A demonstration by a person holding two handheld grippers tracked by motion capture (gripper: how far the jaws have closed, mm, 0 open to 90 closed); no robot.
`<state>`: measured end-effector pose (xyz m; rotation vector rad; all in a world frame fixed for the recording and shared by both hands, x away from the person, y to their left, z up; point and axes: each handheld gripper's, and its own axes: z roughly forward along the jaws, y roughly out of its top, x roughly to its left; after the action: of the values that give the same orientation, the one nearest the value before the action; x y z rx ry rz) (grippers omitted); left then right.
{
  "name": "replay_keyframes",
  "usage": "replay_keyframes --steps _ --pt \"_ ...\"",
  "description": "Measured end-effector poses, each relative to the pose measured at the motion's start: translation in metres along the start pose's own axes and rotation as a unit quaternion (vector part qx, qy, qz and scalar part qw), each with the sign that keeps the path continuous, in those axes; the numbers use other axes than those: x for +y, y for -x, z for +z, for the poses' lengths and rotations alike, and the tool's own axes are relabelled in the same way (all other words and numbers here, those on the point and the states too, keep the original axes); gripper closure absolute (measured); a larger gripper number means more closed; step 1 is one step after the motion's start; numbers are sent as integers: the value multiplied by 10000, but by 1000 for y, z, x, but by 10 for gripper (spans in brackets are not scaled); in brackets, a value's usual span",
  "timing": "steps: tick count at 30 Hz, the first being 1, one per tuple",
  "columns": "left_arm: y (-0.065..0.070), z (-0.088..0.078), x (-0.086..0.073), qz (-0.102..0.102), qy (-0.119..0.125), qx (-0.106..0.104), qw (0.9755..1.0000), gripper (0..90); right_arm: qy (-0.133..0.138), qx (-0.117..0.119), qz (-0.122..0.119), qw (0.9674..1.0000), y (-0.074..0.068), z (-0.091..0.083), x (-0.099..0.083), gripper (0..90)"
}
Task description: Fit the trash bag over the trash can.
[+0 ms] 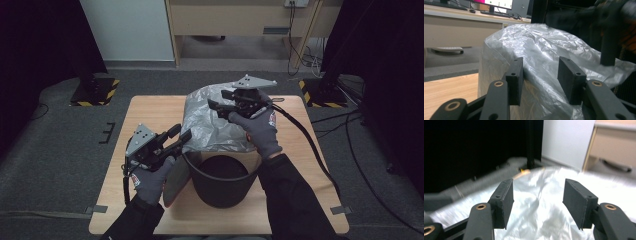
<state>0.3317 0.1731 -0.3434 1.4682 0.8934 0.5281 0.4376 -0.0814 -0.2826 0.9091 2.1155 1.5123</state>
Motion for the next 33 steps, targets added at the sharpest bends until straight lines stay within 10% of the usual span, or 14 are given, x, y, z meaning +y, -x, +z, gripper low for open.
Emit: replay_keyframes --steps 3,9,23,33 --pt "0 0 0 21 -9 17 10000 559 -377 12 3 9993 -1 9 -11 405" --pt "2 -2 1 58 -10 73 10000 573 -88 39 -194 9998 -5 10 -18 415" --pt "4 -6 2 175 60 183 9997 673 -1323 399 -237 9901 -20 27 -39 432" --pt "18 -13 7 564 216 -121 9981 873 -28 431 22 9991 -19 0 -19 441"
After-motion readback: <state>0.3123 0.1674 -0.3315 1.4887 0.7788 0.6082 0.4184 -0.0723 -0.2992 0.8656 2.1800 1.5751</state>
